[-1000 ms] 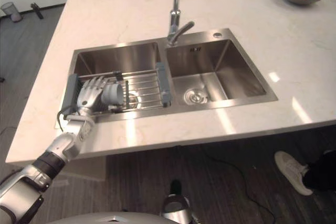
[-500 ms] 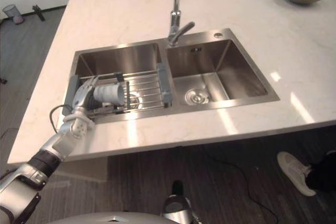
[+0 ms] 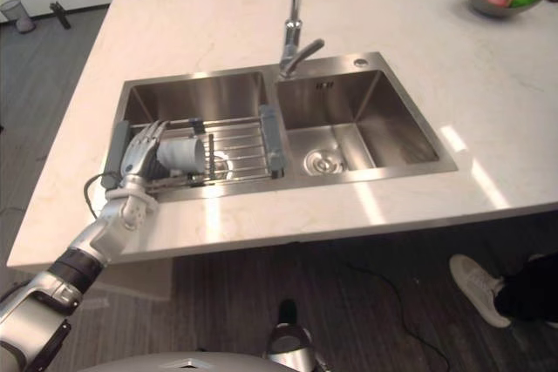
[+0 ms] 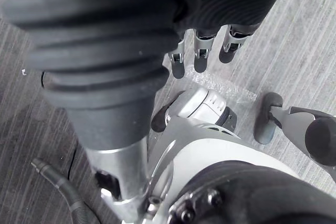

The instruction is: Walk over to the sink, pick up the cup, carry it to the dishwasher, place the cup inside the dishwasher, then close the dishwasher door

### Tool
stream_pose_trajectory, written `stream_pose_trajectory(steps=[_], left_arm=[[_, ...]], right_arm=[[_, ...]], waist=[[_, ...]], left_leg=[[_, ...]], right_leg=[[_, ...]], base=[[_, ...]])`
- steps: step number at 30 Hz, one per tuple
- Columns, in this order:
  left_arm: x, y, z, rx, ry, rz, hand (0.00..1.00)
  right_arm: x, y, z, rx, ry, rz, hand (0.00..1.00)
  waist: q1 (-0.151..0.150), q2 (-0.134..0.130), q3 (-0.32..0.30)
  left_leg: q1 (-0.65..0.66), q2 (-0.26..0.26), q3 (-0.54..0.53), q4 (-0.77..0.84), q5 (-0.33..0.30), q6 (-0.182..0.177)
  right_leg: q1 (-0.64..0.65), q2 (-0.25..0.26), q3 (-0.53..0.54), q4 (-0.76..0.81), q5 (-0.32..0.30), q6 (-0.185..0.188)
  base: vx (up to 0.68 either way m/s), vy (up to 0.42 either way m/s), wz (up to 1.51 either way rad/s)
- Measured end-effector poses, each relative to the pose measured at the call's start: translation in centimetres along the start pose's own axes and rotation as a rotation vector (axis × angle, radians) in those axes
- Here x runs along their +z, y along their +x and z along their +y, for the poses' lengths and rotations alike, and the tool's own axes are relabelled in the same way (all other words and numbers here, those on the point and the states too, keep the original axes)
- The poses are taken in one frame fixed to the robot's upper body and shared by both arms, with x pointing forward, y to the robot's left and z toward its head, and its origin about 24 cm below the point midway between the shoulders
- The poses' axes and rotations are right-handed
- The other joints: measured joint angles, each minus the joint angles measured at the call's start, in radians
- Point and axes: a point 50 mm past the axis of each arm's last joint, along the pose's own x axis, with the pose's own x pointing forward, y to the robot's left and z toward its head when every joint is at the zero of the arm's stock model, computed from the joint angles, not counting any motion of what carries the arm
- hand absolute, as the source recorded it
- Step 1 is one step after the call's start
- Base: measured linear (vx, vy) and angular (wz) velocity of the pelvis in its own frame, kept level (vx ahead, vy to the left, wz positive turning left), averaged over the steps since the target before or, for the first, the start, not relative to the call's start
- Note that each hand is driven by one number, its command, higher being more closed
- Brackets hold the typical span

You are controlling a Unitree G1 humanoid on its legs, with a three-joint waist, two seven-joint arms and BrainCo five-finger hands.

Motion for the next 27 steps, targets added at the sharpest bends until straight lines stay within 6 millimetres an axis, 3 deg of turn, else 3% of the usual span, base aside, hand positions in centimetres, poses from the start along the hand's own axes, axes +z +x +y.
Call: stream_pose_trajectory(steps=[9, 11, 14, 17, 27], left_arm=[[0.4, -0.1, 2.0, 0.098, -0.134, -0.016, 0.0], [0.7, 0.6, 5.2, 0.247, -0.198, -0.048, 0.0], [1.3, 1.5, 8.4, 0.373, -0.233, -0.109, 0.0], [1.7, 1.6, 9.7, 0.417, -0.25, -0.151, 0.0], [2.9, 1.6, 9.7, 0.319, -0.245, -0.218, 0.0]], right_arm=[[-0.1, 0.0, 0.0, 0.001, -0.005, 0.004, 0.0], [-0.1, 0.0, 0.0, 0.0, -0.004, 0.003, 0.0], [-0.1, 0.0, -0.1, -0.001, 0.01, 0.001, 0.0], [-0.1, 0.0, -0.1, 0.0, 0.014, 0.001, 0.0], [0.0, 0.0, -0.1, 0.01, 0.022, 0.008, 0.0]], waist=[[0.014, -0.006, 0.0], [0.012, -0.006, 0.0], [0.015, -0.005, 0.0], [0.018, -0.005, 0.0], [0.025, -0.003, 0.0]], left_leg=[[-0.003, 0.0, 0.0, -0.008, 0.021, 0.002], [0.0, 0.0, -0.001, -0.01, 0.021, 0.002], [0.002, -0.003, -0.002, -0.01, 0.022, 0.002], [0.003, -0.007, -0.005, -0.01, 0.024, 0.005], [0.004, -0.006, -0.024, -0.014, 0.03, 0.007]], right_leg=[[-0.014, -0.004, -0.005, 0.0, 0.011, -0.008], [-0.014, -0.004, -0.004, 0.0, 0.011, -0.008], [-0.01, -0.007, -0.007, 0.0, 0.011, -0.008], [-0.005, -0.012, -0.011, 0.0, 0.012, -0.006], [0.003, -0.012, -0.026, 0.0, 0.011, -0.004]], base=[[0.0, 0.0, 0.0], [0.0, 0.0, 0.0], [0.0, 0.005, 0.01], [-0.01, 0.019, 0.06], [-0.01, 0.002, 0.04]])
